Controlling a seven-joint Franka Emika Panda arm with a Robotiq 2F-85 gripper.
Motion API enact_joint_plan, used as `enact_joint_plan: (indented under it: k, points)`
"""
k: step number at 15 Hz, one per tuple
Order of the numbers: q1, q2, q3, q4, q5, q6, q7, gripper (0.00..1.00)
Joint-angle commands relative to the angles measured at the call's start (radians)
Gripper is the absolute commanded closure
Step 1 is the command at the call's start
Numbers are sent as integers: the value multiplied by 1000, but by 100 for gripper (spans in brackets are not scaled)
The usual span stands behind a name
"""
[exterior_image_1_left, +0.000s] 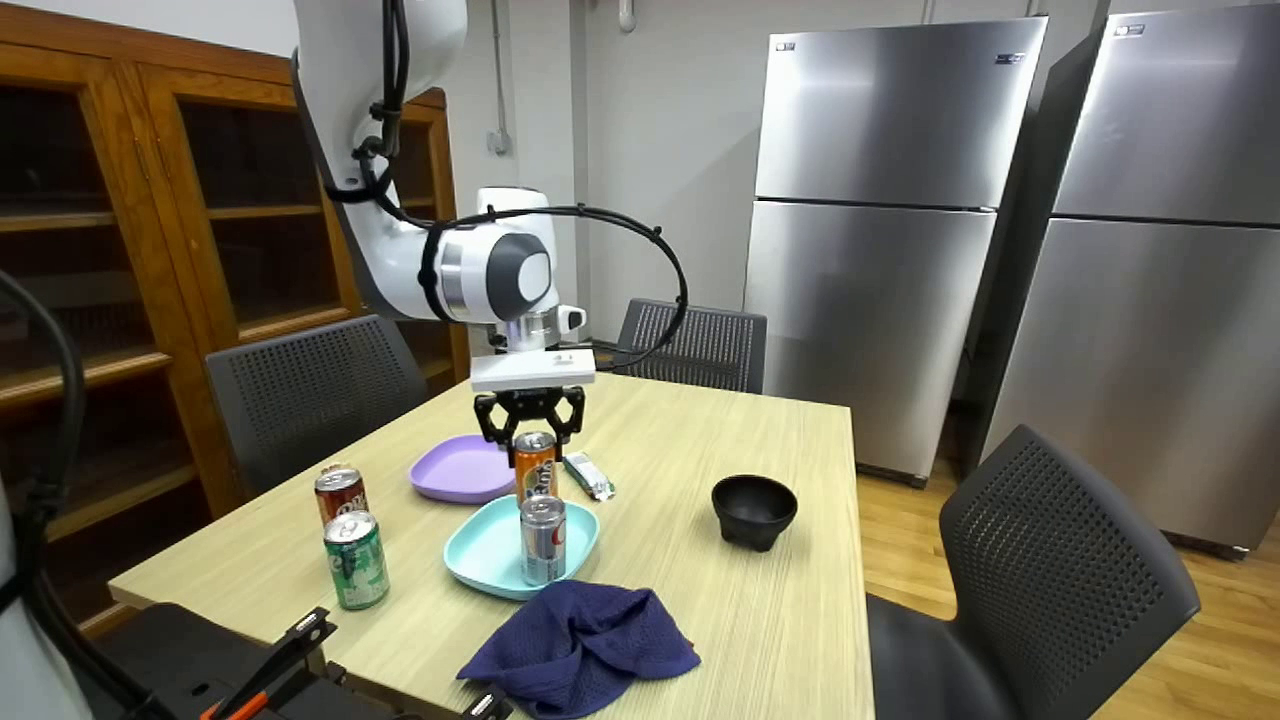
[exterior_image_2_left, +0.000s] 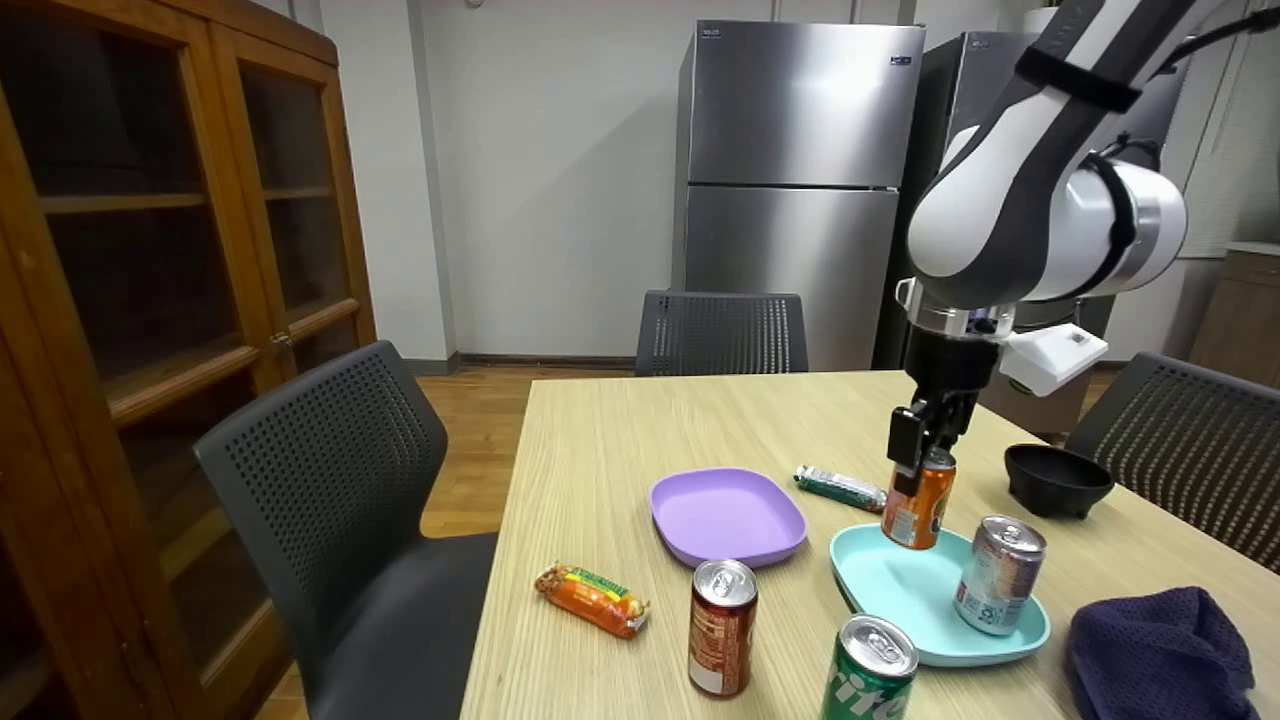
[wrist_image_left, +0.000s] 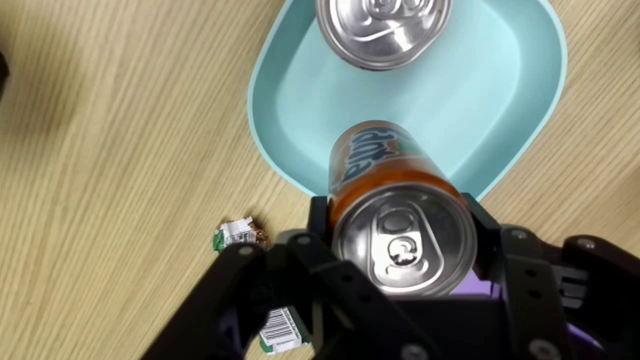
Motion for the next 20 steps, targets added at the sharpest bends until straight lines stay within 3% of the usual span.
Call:
enact_joint_plan:
  k: [1, 14, 15, 16, 18, 20]
  points:
    - [20, 33, -8, 42, -31, -32, -4, 62]
    - [11, 101, -13, 75, -75, -24, -19, 62]
    - [5, 101, -6, 74, -69, -29, -24, 27]
    - [1, 102, -2, 71, -67, -19, -30, 11]
    - [4, 102, -6, 71, -71, -16, -26, 1]
    - [3, 93, -5, 65, -70, -18, -27, 0]
